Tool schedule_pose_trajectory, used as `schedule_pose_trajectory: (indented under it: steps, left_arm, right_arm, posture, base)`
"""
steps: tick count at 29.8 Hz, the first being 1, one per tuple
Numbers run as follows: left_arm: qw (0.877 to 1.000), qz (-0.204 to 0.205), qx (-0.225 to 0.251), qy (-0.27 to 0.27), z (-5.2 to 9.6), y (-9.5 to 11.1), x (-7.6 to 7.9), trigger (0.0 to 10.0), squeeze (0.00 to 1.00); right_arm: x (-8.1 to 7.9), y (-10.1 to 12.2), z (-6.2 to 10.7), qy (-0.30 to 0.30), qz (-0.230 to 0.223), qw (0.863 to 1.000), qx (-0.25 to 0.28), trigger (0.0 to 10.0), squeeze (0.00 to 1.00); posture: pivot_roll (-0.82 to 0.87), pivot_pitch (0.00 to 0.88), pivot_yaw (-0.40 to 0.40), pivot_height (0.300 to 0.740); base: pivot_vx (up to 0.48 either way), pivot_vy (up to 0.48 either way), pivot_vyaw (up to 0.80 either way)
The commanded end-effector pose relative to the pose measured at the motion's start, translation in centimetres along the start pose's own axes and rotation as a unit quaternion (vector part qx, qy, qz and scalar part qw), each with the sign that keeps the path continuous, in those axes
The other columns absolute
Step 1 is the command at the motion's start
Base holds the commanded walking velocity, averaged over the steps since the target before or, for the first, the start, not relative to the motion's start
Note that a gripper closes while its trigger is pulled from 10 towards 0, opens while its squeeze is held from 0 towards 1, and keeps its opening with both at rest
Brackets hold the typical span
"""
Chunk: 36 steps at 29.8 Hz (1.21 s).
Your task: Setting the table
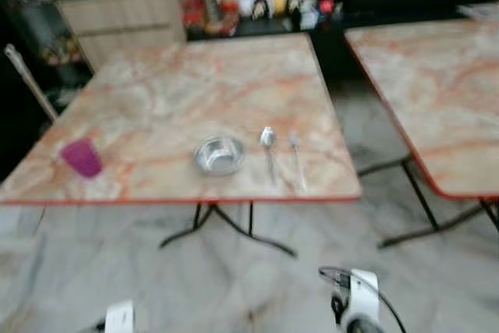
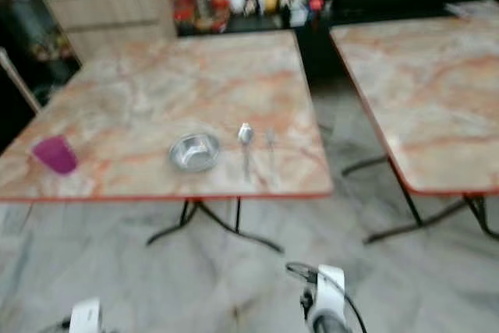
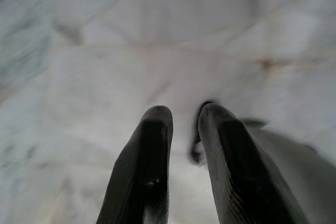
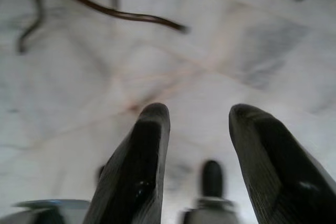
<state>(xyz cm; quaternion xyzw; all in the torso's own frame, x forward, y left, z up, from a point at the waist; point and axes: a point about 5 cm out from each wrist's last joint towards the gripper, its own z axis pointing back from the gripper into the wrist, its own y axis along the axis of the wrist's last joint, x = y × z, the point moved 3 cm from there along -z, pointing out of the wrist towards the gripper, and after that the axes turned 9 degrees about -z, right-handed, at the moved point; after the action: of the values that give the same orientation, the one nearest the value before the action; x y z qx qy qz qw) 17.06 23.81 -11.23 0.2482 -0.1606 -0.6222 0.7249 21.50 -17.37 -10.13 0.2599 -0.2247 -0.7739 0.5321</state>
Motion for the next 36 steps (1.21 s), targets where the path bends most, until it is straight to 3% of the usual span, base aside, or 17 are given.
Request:
schedule_pose_trajectory:
  steps: [1,9,21,23,26,31,34,36]
  left_arm:
    - [1.0,0.002,-0.002,0.006,0.0,-0.1,-0.4,10.0,0.0]
    - [1.0,-0.002,-0.001,0.006,0.0,0.0,-0.5,10.0,0.0]
    - [1.0,-0.014,0.011,-0.006,-0.1,0.6,0.5,10.0,0.0]
    - [1.0,-0.017,0.015,-0.009,-0.2,0.8,0.8,10.0,0.0]
    - [1.0,-0.019,0.014,-0.01,-0.2,0.9,0.9,10.0,0.0]
    - [1.0,-0.018,0.014,-0.012,-0.2,0.9,1.1,10.0,0.0]
    - [1.0,-0.016,0.011,-0.013,-0.2,0.7,1.2,10.0,0.0]
    - [1.0,-0.016,0.006,-0.014,-0.2,0.4,1.3,10.0,0.0]
  right_arm:
    - [-0.4,0.0,0.0,0.004,-0.001,1.0,0.001,10.0,0.0]
    - [-0.3,-0.3,0.0,0.004,0.0,1.0,-0.003,10.0,0.0]
    - [-1.1,1.0,-0.2,0.023,0.019,0.999,0.014,10.0,0.0]
    - [-2.8,2.2,-0.3,0.063,0.077,0.994,0.036,10.0,0.0]
    - [-3.4,3.5,-0.4,0.078,0.076,0.992,0.061,10.0,0.0]
    - [-4.7,4.4,-0.2,0.113,0.141,0.98,0.087,10.0,0.0]
    - [-5.3,5.1,0.0,0.134,0.183,0.967,0.114,10.0,0.0]
    - [-6.0,5.8,0.3,0.152,0.245,0.947,0.142,10.0,0.0]
  posture:
    - [0.12,0.0,0.096,0.74]
    - [0.12,0.0,0.099,0.74]
    - [0.12,0.0,0.092,0.74]
    - [0.11,0.0,0.09,0.74]
    - [0.11,0.0,0.089,0.74]
    - [0.1,0.0,0.082,0.74]
    - [0.1,0.0,0.083,0.74]
    - [0.1,0.0,0.083,0.74]
  base:
    - [0.0,0.356,0.0]
    - [0.0,0.35,0.0]
    - [0.0,0.0,0.0]
    - [0.0,0.0,0.0]
    - [0.0,0.0,0.0]
    - [0.0,0.0,0.0]
    - [0.0,0.0,0.0]
    - [0.0,0.0,0.0]
